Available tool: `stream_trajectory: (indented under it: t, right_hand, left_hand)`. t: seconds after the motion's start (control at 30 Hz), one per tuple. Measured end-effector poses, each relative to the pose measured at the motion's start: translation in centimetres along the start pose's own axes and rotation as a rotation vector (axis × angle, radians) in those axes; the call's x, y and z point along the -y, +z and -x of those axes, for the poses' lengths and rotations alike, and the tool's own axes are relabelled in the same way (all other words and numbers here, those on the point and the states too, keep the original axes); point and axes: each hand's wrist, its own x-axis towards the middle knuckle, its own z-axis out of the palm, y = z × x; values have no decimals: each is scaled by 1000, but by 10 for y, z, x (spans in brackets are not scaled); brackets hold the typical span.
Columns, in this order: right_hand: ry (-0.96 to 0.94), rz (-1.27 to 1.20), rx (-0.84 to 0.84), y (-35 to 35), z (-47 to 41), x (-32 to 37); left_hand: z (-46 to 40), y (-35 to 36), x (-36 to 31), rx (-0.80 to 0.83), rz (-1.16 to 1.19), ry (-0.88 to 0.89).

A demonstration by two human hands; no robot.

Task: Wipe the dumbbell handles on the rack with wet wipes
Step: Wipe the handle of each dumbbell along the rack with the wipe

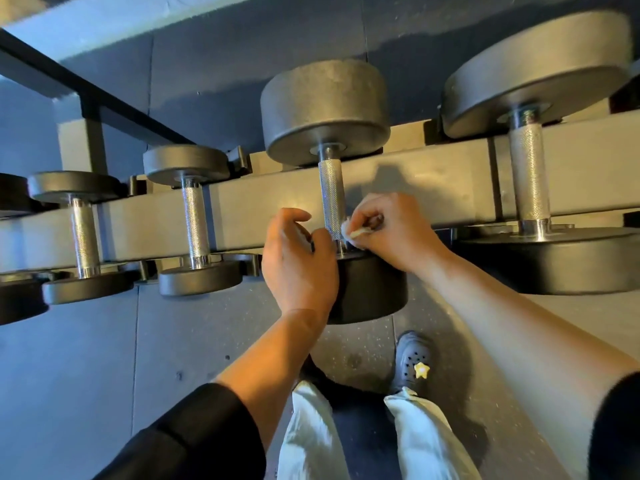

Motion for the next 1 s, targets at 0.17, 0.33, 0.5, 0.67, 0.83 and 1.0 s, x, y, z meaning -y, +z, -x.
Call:
stream_trajectory:
  t: [0.17,0.33,0.5,0.67,0.83,1.0]
  right_hand:
    - [65,87,-230,-4,1,-8]
    - [52,-9,-307,0,-19,-1]
    - [88,-196,-255,5,-32,2]
    - [118,-255,-177,7,-30,-9]
    - [144,-265,-55,0,-19,-13]
    - [196,-115,140,-7,-6,-14]
  left_hand:
    - [-2,2,3,-14,-9,39]
    - [-2,1,0,-8,-69,38]
    - [-1,0,-5,-3,-54,-10]
    - [-1,-1,-10,-4,-16,-37]
    - [-1,-3,-9,4,8,-30]
    - [-1,-2,-7,10,8,-6]
